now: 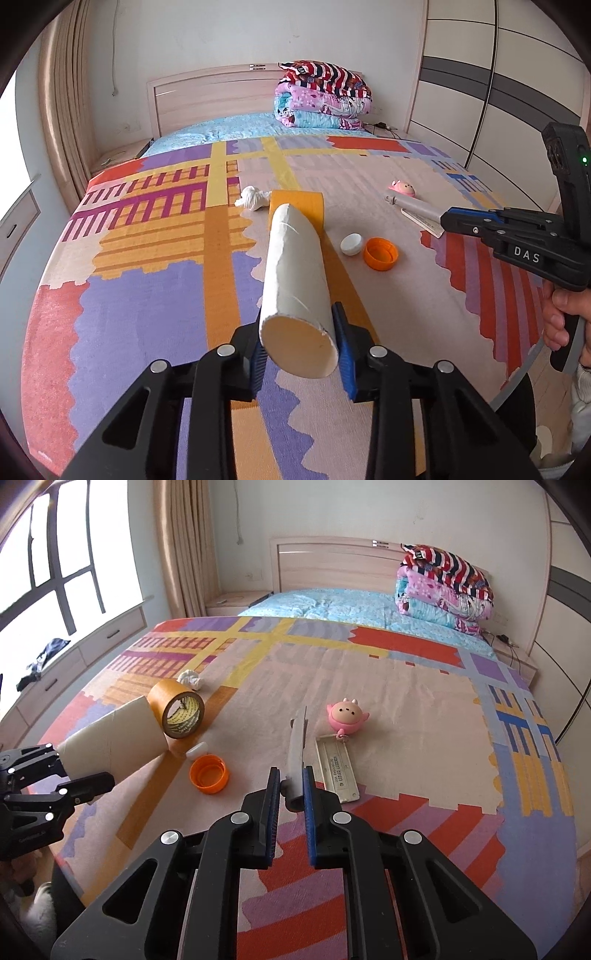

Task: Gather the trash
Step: 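Grasp the paper towel tube with the left tool while the right tool grasps the white stick, then carry the tube and stick over the black bin and open both tools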

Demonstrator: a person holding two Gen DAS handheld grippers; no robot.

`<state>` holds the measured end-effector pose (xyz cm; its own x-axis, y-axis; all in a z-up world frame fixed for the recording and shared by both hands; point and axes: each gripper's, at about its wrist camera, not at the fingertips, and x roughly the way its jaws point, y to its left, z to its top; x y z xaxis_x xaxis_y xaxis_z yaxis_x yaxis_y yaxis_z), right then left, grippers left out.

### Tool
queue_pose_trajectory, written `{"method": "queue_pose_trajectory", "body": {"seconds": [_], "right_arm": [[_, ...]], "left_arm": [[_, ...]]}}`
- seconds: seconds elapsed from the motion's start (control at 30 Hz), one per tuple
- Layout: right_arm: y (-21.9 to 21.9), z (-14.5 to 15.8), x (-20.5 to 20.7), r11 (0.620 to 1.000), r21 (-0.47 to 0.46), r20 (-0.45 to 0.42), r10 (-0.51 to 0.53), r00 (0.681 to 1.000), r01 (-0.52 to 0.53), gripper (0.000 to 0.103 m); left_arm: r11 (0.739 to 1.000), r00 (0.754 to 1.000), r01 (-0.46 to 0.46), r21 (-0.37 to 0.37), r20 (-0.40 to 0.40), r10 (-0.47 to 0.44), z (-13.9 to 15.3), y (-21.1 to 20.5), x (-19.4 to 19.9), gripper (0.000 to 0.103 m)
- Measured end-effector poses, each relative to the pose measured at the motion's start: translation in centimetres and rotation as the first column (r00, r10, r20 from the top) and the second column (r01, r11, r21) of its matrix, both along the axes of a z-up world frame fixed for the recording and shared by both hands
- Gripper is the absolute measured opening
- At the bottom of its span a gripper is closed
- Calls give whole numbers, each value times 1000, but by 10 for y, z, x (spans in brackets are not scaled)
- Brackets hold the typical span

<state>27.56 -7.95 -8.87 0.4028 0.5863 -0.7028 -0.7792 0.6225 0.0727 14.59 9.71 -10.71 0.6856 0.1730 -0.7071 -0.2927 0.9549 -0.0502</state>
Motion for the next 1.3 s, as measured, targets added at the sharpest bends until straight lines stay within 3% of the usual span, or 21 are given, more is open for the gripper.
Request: {"method": "queue_pose_trajectory", "body": {"seconds": [0.63, 1.3], "right_arm": [[-34, 36, -61, 997, 60, 69, 44, 997, -48, 13], [-52, 35, -104, 993, 76, 57, 92, 994, -96, 13]], "left_arm": [[1000, 999, -10, 9, 37, 10, 17, -14, -44, 30], [1000, 999, 16, 17, 28, -16, 15, -30, -73, 30]]}}
